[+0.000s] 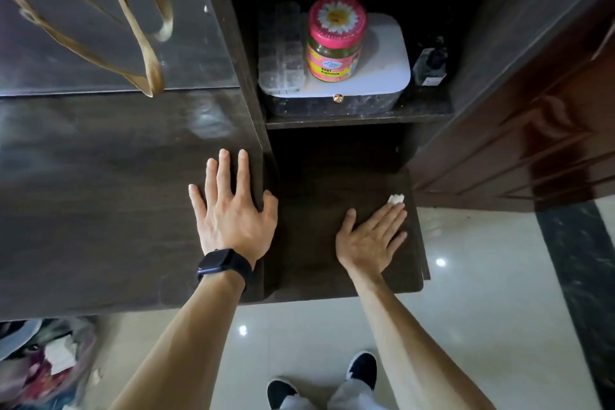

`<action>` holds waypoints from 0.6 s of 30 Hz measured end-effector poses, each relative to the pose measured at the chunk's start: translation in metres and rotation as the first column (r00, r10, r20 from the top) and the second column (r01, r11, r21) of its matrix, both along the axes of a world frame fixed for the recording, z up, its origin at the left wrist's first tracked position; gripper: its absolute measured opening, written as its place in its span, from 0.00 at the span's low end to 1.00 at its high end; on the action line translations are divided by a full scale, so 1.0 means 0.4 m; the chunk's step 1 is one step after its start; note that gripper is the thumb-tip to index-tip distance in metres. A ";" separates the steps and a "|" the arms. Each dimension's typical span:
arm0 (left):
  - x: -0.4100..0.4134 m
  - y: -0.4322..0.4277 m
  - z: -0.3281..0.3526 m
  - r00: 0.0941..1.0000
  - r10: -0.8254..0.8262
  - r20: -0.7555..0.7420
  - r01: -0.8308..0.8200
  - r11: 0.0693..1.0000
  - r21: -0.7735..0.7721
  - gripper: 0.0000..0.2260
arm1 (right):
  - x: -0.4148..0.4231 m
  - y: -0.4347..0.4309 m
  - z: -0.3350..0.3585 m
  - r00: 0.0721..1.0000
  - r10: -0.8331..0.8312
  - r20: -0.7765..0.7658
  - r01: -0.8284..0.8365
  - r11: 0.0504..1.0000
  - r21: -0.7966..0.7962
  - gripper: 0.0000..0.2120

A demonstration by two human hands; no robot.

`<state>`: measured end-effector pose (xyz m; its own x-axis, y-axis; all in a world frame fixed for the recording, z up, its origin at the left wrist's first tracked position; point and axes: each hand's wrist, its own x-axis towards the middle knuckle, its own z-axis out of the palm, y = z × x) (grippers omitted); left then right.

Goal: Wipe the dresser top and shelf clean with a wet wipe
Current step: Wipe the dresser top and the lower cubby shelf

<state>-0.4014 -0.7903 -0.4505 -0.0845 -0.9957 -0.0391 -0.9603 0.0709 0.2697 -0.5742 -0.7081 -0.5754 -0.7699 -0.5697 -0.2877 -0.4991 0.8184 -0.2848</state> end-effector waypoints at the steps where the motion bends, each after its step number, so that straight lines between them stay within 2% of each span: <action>1: -0.001 0.000 0.003 1.000 -0.002 0.002 0.002 1.000 0.009 0.33 | 0.019 0.032 0.000 0.999 0.043 -0.004 -0.043 0.999 0.023 0.40; 4: -0.002 -0.002 0.008 1.000 -0.001 0.004 0.001 1.000 0.018 0.33 | 0.052 0.062 -0.003 0.980 0.190 -0.052 -0.188 0.981 0.038 0.39; 7: -0.002 -0.001 0.006 1.000 0.006 -0.002 -0.006 1.000 0.008 0.32 | 0.025 0.004 -0.014 0.949 0.302 -0.091 -0.299 0.953 0.049 0.38; 12: 0.000 -0.002 -0.002 1.000 0.003 -0.005 -0.003 1.000 -0.006 0.32 | -0.084 -0.100 -0.023 0.995 0.065 -0.080 -0.065 0.998 -0.001 0.37; 15: 0.001 -0.001 -0.001 1.000 0.003 -0.001 -0.003 1.000 -0.004 0.32 | -0.139 -0.059 -0.019 0.997 0.033 -0.073 -0.033 0.999 0.009 0.38; 18: -0.001 -0.002 0.000 1.000 -0.005 0.003 0.005 1.000 -0.005 0.32 | -0.111 0.102 -0.007 0.997 0.047 -0.060 -0.045 0.998 0.033 0.39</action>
